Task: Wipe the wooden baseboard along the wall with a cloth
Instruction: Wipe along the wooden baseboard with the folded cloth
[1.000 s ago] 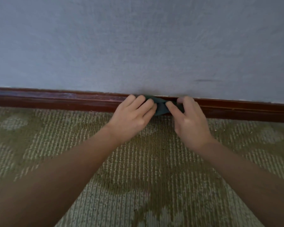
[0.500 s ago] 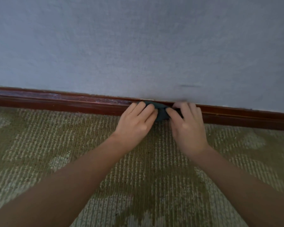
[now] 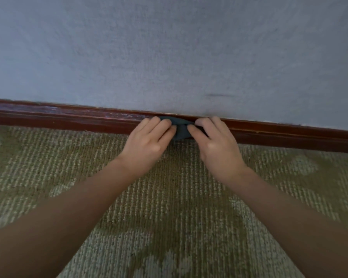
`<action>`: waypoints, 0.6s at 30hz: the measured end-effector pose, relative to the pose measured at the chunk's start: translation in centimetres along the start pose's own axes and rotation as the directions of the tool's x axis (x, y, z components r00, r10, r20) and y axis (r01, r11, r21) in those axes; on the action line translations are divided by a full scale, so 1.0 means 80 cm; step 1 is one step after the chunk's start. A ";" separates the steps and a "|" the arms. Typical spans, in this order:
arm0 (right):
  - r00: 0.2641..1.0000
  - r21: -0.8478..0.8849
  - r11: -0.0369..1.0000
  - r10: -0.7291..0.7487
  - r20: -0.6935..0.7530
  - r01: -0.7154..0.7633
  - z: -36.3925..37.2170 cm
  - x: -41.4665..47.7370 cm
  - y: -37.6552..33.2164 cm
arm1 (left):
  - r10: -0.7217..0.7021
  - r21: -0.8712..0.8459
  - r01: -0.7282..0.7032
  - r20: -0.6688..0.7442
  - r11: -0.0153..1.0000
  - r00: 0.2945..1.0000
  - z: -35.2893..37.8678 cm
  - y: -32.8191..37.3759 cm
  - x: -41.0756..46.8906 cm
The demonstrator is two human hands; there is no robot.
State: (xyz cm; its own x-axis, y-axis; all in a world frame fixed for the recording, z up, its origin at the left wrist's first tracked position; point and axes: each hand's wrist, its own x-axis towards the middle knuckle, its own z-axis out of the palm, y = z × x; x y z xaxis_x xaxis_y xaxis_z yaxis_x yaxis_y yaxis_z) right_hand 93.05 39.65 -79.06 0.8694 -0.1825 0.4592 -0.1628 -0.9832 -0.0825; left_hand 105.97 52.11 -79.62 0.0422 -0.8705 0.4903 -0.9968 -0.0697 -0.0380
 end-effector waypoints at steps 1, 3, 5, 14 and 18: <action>1.000 -0.009 1.000 0.008 0.002 -0.008 0.000 -0.001 0.000 | -0.003 0.009 0.003 -0.007 1.000 1.000 -0.001 0.002 0.001; 0.998 -0.003 0.998 0.061 -0.011 -0.061 0.001 -0.001 -0.006 | 0.031 0.041 -0.030 -0.012 0.999 0.999 -0.003 0.000 0.003; 0.995 0.017 0.995 0.095 -0.018 -0.095 0.003 0.003 -0.015 | 0.070 0.050 -0.070 -0.001 0.996 0.998 -0.008 -0.009 0.000; 0.996 -0.046 0.999 0.015 0.087 -0.011 0.002 0.020 -0.035 | -0.080 -0.031 0.080 -0.002 0.996 0.997 -0.012 -0.024 -0.021; 0.996 -0.082 0.997 0.017 0.086 -0.010 -0.007 0.010 -0.022 | -0.061 -0.041 0.059 -0.046 0.997 0.997 -0.010 -0.006 -0.002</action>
State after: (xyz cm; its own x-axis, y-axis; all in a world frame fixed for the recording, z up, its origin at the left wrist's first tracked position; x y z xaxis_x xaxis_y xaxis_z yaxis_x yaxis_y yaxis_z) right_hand 93.82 41.26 -78.06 0.9035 -0.1986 0.3798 -0.2090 -0.9778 -0.0141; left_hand 106.38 52.69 -79.04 0.0995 -0.8416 0.5309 -0.9945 -0.1008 0.0266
